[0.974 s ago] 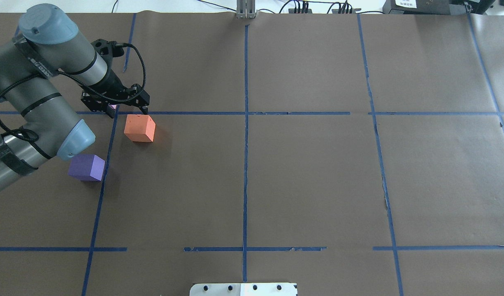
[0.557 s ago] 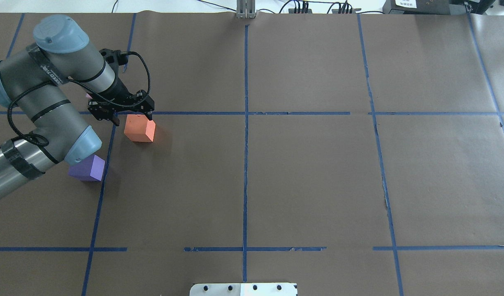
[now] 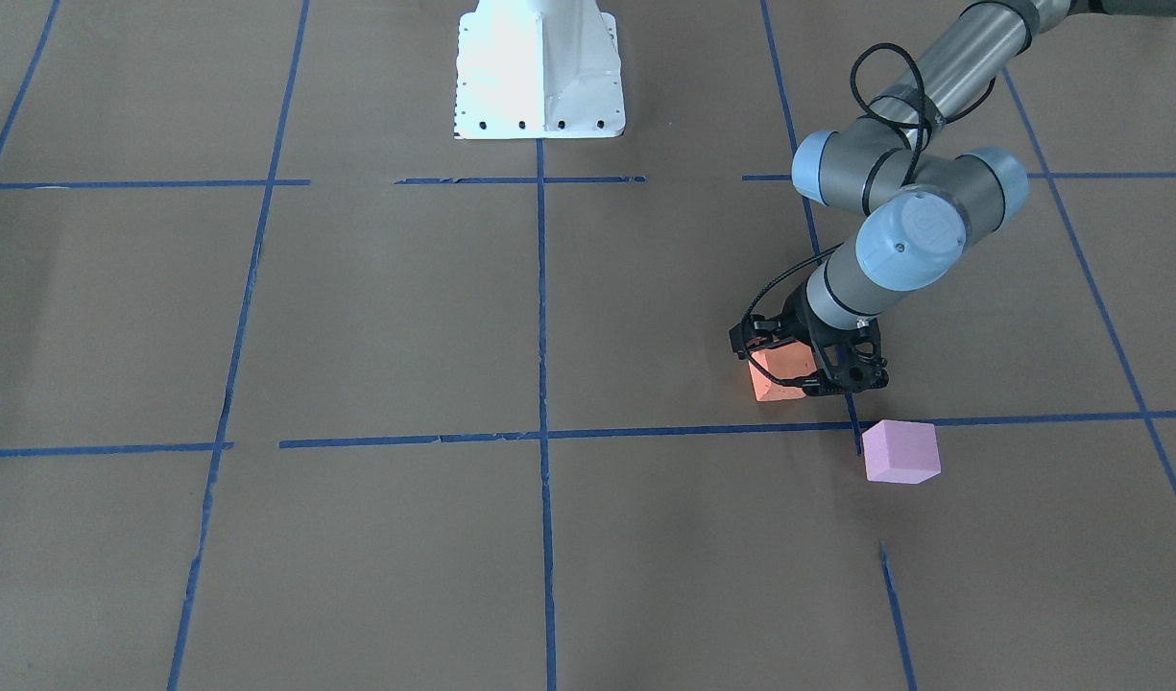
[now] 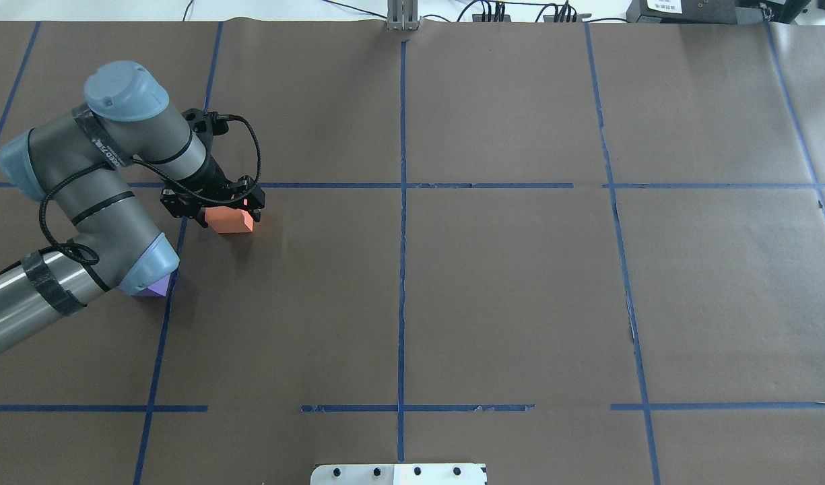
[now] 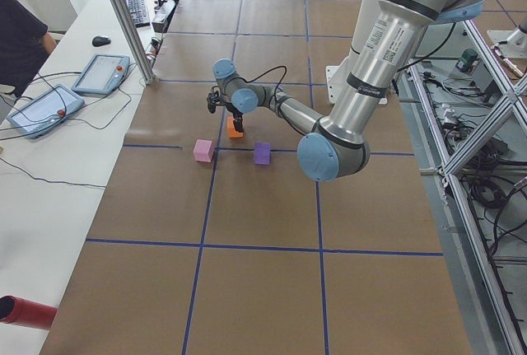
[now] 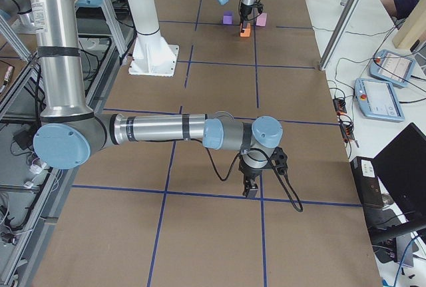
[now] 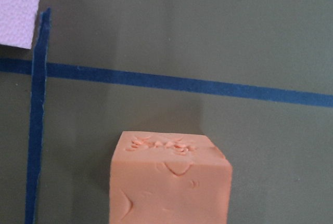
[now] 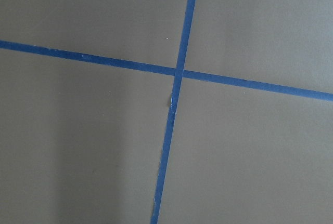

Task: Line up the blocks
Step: 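Close the left gripper on the orange cube and lift it, then carry the orange cube with the left gripper between pink and purple cubes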

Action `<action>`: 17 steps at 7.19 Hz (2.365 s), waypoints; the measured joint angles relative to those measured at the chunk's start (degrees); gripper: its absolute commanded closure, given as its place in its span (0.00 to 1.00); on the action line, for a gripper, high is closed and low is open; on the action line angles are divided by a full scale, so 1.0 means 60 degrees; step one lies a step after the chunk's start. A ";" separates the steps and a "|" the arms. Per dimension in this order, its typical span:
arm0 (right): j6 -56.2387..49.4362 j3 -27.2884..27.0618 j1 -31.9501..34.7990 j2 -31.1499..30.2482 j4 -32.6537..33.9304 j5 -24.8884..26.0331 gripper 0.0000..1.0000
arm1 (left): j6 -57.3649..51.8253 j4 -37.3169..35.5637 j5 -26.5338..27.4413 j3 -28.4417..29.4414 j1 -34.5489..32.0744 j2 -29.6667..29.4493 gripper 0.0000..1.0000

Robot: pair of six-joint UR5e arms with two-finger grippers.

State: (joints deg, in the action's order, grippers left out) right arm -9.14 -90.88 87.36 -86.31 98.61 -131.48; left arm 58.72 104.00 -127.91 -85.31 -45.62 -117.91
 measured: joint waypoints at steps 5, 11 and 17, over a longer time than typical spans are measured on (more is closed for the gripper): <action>0.0000 0.0000 0.0000 0.0000 0.0000 0.0000 0.00 | -0.0130 -0.0008 0.0123 0.0175 -0.0089 -0.0036 0.08; 0.0000 0.0000 0.0000 0.0000 0.0000 0.0000 0.00 | 0.0037 0.0022 0.0273 0.0403 -0.0131 -0.0226 0.65; 0.0000 0.0000 0.0000 -0.0001 0.0000 0.0000 0.00 | -0.0898 -0.1110 -0.0017 -0.1702 -0.1561 0.0161 0.83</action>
State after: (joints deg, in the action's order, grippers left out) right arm -9.14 -90.88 87.36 -86.31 98.61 -131.48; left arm 53.33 97.35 -128.01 -95.52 -54.99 -116.94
